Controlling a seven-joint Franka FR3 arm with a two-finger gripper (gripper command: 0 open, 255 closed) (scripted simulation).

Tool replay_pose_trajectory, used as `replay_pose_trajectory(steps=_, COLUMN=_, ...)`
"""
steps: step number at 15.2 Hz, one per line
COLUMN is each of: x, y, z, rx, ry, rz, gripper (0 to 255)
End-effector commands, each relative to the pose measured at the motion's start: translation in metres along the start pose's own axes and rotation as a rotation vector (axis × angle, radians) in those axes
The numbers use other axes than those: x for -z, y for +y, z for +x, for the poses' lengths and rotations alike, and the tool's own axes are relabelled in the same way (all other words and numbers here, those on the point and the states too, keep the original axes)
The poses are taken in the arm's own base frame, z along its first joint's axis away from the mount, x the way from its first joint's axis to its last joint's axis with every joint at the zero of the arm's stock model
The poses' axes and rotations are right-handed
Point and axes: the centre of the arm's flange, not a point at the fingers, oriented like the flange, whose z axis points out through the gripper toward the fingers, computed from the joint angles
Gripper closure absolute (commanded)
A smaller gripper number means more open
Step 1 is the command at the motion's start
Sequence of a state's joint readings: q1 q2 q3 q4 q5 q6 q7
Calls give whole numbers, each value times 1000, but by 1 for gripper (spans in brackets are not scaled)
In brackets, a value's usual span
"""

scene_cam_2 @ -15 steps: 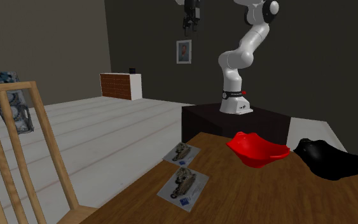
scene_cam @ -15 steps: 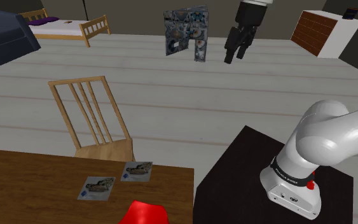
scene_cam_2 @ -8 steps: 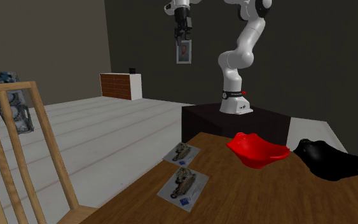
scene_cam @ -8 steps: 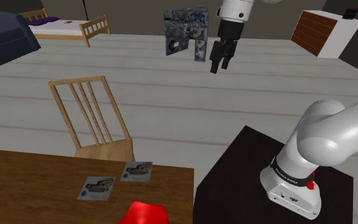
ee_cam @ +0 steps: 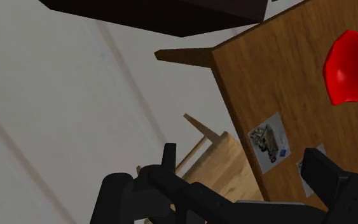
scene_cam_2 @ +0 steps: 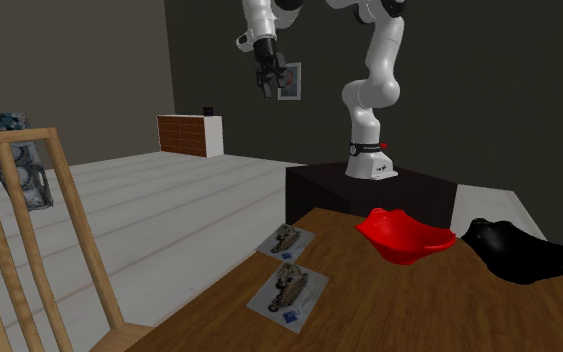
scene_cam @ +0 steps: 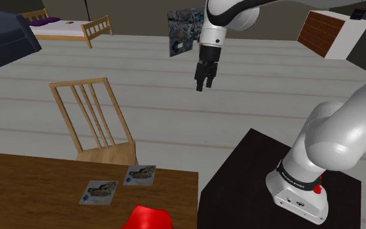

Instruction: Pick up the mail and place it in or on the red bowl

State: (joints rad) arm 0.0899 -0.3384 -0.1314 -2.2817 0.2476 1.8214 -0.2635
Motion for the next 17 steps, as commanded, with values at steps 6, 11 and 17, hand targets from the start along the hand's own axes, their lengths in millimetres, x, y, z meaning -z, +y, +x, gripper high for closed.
replay_pose_trajectory(steps=6, x=-78, y=11, z=65, rx=81, ry=-95, rz=101, gripper=0)
replay_pose_trajectory(steps=11, x=-137, y=10, z=109, rx=139, ry=-163, rz=172, gripper=0)
replay_pose_trajectory(steps=17, x=-212, y=1, z=156, rx=208, ry=-244, rz=258, gripper=0)
